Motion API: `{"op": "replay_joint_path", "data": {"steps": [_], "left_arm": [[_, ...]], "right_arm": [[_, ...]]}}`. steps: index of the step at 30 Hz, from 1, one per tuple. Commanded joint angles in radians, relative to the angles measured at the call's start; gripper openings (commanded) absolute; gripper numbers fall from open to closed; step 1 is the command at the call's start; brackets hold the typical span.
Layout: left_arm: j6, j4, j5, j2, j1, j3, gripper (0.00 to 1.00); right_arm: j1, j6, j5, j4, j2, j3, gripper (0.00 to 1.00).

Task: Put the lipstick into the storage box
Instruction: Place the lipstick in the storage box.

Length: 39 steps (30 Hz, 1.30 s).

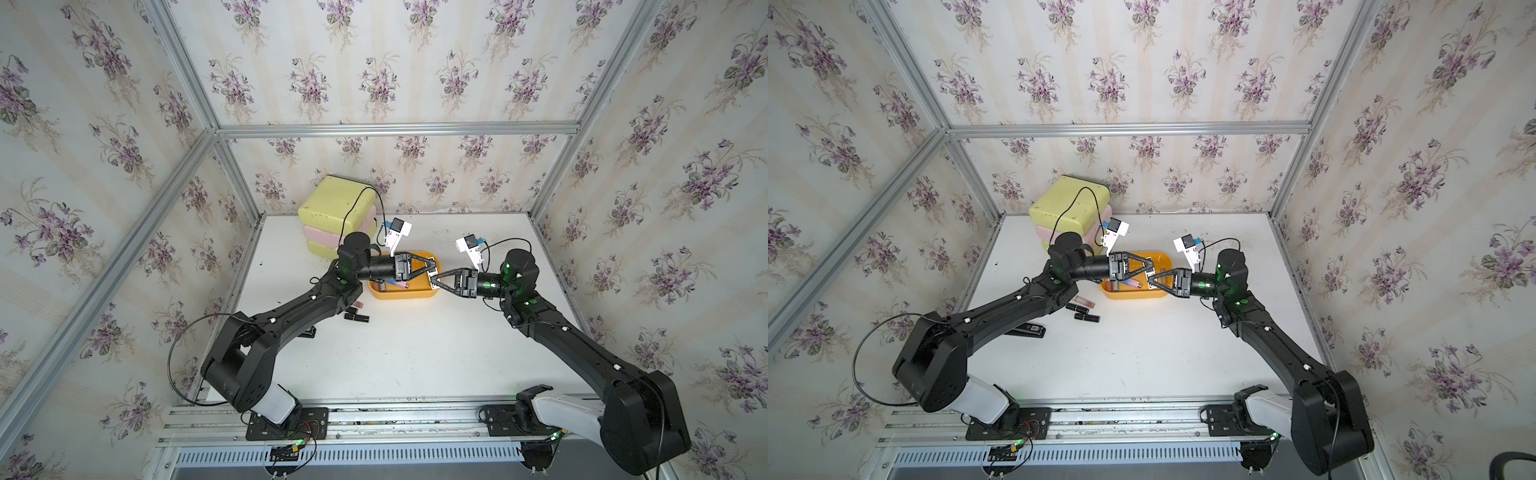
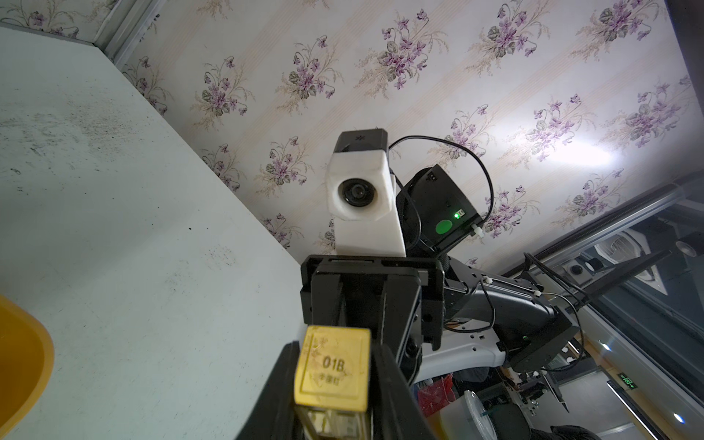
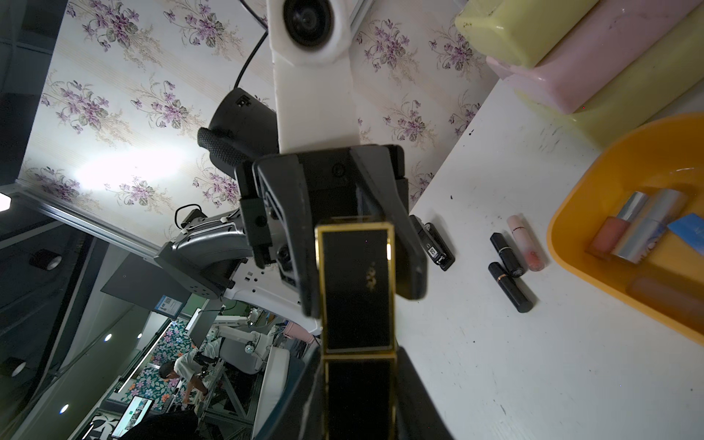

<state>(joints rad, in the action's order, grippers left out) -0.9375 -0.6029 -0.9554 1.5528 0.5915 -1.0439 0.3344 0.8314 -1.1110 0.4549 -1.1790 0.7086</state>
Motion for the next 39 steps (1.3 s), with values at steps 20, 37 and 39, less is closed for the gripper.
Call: {"op": "replay_joint_path", "data": {"steps": [20, 37, 39], "left_arm": [[0.351, 0.650, 0.215, 0.017, -0.009, -0.179, 0.15], [0.554, 1.171, 0.472, 0.472, -0.039, -0.700, 0.14], [0.554, 1.188, 0.469, 0.526, -0.040, -0.748, 0.13]], "right_arm": [[-0.066, -0.421, 0.631, -0.739, 0.084, 0.218, 0.89], [-0.020, -0.512, 0.601, -0.708, 0.047, 0.131, 0.89], [-0.004, -0.521, 0.604, -0.713, 0.040, 0.130, 0.89]]}}
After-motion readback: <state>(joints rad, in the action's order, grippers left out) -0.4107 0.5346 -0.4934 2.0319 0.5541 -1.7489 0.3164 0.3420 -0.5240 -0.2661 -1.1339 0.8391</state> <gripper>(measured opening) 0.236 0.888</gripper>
